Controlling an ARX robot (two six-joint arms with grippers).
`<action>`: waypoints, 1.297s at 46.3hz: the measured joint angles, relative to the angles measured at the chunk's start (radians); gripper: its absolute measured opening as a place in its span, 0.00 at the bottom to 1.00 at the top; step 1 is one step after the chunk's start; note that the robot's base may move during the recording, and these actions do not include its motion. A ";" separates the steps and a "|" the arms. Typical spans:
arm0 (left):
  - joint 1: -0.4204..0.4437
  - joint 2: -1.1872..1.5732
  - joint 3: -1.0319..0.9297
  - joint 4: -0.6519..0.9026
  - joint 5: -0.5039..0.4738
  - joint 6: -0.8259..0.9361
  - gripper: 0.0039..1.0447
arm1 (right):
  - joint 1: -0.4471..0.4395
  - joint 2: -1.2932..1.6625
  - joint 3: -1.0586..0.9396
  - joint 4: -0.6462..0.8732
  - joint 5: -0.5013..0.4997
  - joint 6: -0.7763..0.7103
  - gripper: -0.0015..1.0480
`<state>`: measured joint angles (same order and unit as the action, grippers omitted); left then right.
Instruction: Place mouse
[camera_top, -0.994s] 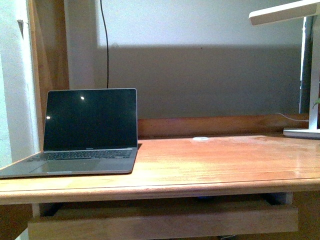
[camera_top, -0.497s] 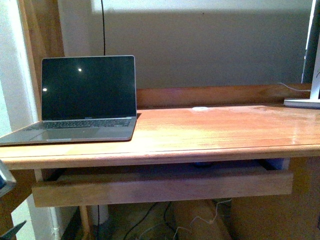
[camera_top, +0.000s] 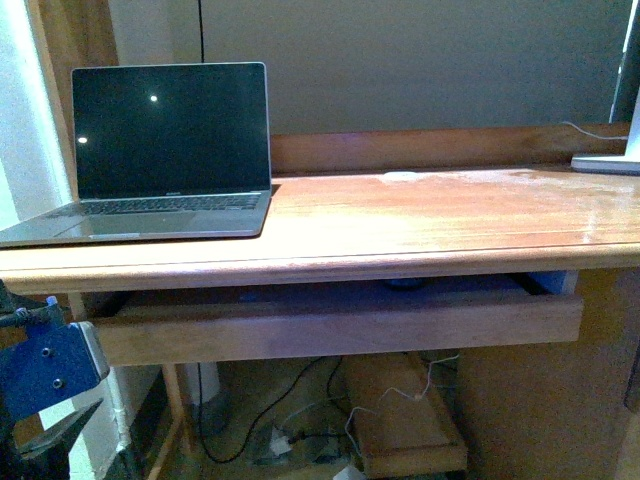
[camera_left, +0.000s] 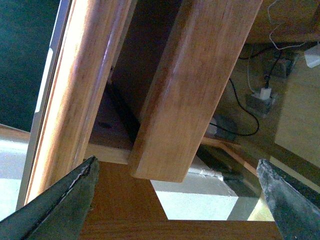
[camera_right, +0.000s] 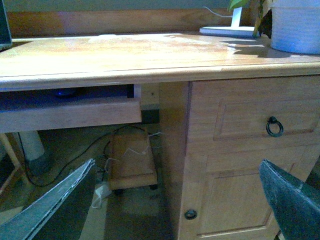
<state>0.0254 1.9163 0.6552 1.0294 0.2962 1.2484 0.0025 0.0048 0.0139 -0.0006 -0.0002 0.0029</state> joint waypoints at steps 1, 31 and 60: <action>0.003 0.011 0.005 0.009 0.006 0.008 0.93 | 0.000 0.000 0.000 0.000 0.000 0.000 0.93; 0.041 0.233 0.270 -0.081 0.101 0.135 0.93 | 0.000 0.000 0.000 0.000 0.000 0.000 0.93; 0.020 0.158 0.335 -0.551 0.126 0.172 0.93 | 0.000 0.000 0.000 0.000 0.000 0.000 0.93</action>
<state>0.0456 2.0743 0.9897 0.4782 0.4221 1.4200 0.0025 0.0048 0.0139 -0.0006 -0.0002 0.0029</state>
